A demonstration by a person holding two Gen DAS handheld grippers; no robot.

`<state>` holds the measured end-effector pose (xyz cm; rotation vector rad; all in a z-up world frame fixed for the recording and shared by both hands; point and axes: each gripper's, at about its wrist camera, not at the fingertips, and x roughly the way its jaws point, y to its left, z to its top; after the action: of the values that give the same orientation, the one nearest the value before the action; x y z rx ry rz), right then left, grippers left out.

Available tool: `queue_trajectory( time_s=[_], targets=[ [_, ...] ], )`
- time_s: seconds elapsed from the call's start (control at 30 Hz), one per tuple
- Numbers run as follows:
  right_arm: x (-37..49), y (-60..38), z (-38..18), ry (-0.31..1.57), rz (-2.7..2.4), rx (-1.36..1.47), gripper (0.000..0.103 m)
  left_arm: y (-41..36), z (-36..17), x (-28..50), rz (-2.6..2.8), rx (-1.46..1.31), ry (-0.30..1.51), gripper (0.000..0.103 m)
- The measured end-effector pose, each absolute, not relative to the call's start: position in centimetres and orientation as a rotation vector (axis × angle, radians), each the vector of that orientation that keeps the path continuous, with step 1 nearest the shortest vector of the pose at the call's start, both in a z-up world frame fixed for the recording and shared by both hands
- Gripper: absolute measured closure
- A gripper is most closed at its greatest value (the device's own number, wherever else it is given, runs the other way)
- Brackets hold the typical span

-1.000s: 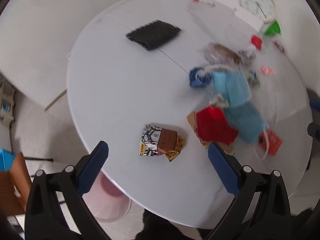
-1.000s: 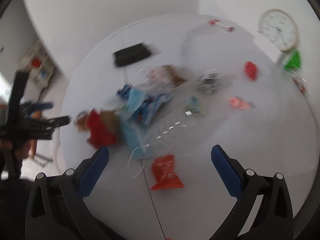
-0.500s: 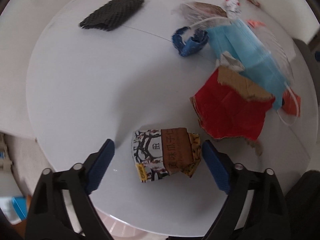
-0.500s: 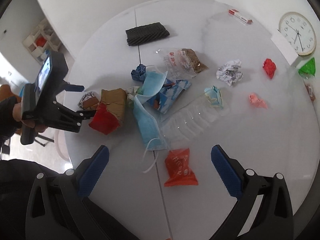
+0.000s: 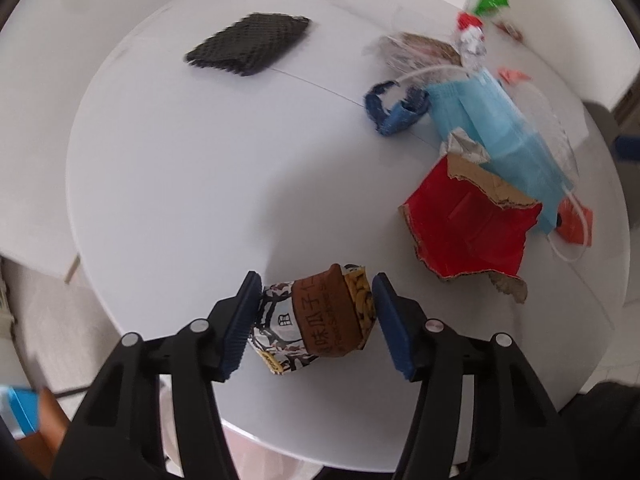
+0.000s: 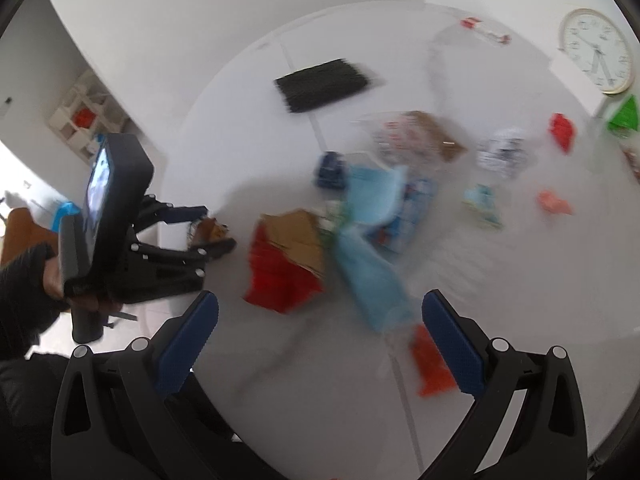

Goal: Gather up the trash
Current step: 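Drop the wrapper into the wastebasket with the left tool while the right tool grasps cardboard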

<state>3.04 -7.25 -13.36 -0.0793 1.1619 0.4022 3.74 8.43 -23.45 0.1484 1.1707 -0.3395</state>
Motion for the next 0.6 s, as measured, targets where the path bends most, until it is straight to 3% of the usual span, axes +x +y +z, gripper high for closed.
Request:
queue_trajectory(
  time_s=[0.23, 0.3, 0.37, 0.6],
  targets=[
    [5.0, -1.4, -17.6, 1.148, 0.476, -0.266, 0.004, 12.2, -20.7, 0.7, -0.230, -0.009, 1.136, 0.047],
    [5.2, -0.3, -19.2, 1.152, 0.456, -0.363, 0.010, 14.2, -20.1, -0.8, -0.183, -0.041, 1.130, 0.047],
    [5.3, 0.2, -20.8, 1.172, 0.439, -0.436, 0.026, 16.0, -19.8, -2.2, -0.142, -0.057, 1.130, 0.047],
    [4.8, -0.1, -21.4, 1.186, 0.450, -0.405, 0.056, 23.3, -22.3, -7.4, -0.006, -0.133, 1.191, 0.047]
  ],
)
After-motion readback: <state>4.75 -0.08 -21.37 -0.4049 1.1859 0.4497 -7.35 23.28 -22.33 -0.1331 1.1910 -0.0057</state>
